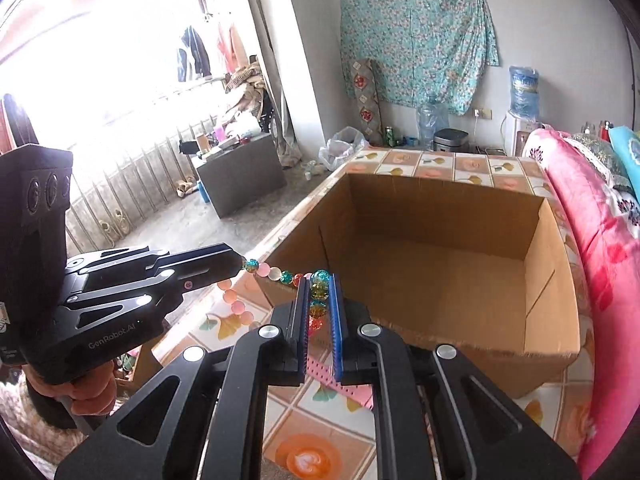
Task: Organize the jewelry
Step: 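Lift the beaded bracelet into the box and open the right tool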
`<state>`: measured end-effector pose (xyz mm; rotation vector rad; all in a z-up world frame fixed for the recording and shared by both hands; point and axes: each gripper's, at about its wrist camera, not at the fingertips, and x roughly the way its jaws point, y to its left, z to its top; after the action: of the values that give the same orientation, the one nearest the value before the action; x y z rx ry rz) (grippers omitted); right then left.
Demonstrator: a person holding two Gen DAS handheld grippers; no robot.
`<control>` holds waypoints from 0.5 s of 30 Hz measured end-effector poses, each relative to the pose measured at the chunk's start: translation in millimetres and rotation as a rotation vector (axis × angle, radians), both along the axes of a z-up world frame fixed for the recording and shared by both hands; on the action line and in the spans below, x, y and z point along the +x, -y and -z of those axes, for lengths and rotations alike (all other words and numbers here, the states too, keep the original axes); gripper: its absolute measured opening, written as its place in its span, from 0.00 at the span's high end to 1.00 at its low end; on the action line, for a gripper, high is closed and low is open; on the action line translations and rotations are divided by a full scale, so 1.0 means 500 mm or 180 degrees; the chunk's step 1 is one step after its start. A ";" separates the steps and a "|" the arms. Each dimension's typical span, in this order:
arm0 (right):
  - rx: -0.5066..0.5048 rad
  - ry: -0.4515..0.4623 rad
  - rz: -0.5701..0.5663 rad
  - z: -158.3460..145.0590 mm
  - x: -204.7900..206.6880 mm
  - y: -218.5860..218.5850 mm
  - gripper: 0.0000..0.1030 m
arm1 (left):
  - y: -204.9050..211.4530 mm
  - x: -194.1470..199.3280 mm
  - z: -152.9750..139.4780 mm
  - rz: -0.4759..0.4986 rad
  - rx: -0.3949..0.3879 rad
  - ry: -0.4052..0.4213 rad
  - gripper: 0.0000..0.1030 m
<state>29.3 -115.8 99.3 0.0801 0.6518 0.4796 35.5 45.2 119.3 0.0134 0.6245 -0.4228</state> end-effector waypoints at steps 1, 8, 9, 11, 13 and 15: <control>0.0025 -0.0038 -0.0023 -0.011 0.025 -0.001 0.91 | 0.003 0.017 -0.011 0.0001 0.0022 0.0012 0.92; 0.0051 -0.0867 -0.0058 0.022 0.259 -0.010 0.91 | 0.068 0.235 0.002 0.0046 0.0399 -0.0393 0.92; 0.0067 -0.1027 -0.0047 0.042 0.294 -0.010 0.91 | 0.078 0.267 0.016 0.0066 0.0469 -0.0473 0.92; 0.0089 -0.1301 -0.0018 0.076 0.358 -0.015 0.91 | 0.099 0.324 0.047 0.0061 0.0648 -0.0627 0.92; 0.0086 -0.1500 0.0026 0.110 0.409 -0.011 0.91 | 0.107 0.366 0.084 0.0026 0.0754 -0.0799 0.92; 0.0111 -0.1695 0.0078 0.146 0.447 -0.009 0.90 | 0.115 0.398 0.114 -0.0041 0.0899 -0.0928 0.92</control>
<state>252.8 -111.3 26.2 0.2540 1.1626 0.4477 234.4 -12.3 62.1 0.2199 0.9678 -0.3233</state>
